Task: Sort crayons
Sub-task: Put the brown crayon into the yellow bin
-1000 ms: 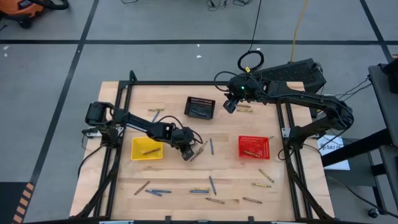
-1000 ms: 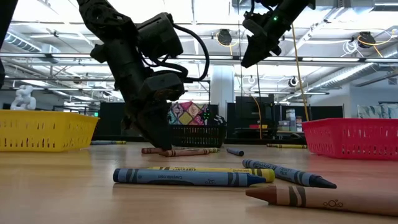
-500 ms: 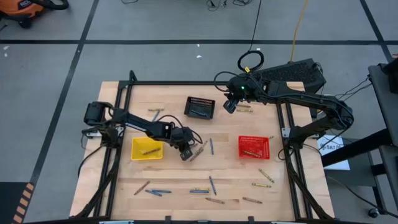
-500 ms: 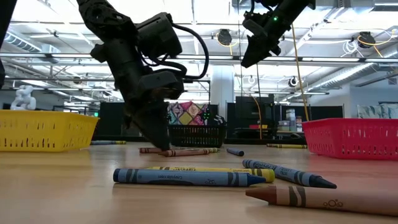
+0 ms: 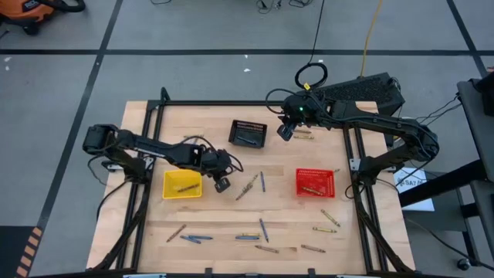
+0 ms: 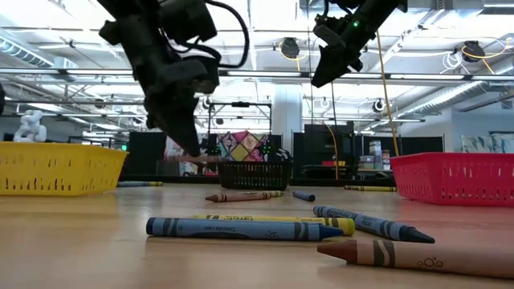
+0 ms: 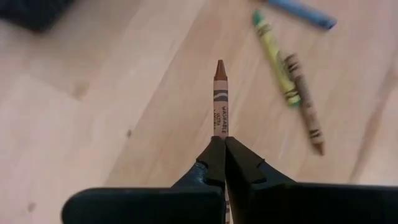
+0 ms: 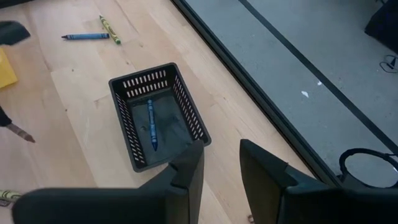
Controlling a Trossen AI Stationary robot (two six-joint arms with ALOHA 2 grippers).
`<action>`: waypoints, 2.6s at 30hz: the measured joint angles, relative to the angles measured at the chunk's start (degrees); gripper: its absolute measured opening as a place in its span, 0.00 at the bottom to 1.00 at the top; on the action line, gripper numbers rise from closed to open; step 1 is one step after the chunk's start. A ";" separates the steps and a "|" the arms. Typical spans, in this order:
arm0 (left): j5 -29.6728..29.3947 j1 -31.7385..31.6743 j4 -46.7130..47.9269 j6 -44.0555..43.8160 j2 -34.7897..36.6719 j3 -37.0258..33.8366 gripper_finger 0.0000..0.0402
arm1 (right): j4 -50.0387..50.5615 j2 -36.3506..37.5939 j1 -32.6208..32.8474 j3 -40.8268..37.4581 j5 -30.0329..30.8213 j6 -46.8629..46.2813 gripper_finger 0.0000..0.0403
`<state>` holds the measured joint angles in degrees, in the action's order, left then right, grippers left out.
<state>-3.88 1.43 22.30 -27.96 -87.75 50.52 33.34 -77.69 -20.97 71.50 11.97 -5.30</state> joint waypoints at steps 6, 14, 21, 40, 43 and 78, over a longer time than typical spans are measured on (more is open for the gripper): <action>0.04 0.05 3.29 0.43 4.13 0.09 0.00 | 0.49 0.00 0.00 0.00 -0.01 0.00 0.23; 0.03 0.09 11.50 -0.01 12.25 0.17 0.00 | 1.40 0.00 0.00 -0.02 -0.03 0.00 0.23; 0.10 0.70 11.32 2.42 10.91 -0.31 0.00 | 1.39 0.00 0.00 -0.02 -0.01 0.00 0.23; 12.33 3.07 0.92 1.22 -2.97 0.79 0.21 | 1.66 0.00 -0.02 -0.02 0.09 -0.01 0.23; 12.33 3.12 0.52 -1.29 -2.97 0.79 0.21 | 1.77 0.00 -0.02 -0.02 0.12 -0.02 0.23; 3.15 10.31 -2.16 -9.00 -3.74 5.29 0.21 | 5.46 0.00 -0.07 -0.02 0.20 -3.07 0.23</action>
<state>-0.73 11.74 20.14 -36.96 -91.48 55.81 38.81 -77.69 -21.04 71.48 12.17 -8.37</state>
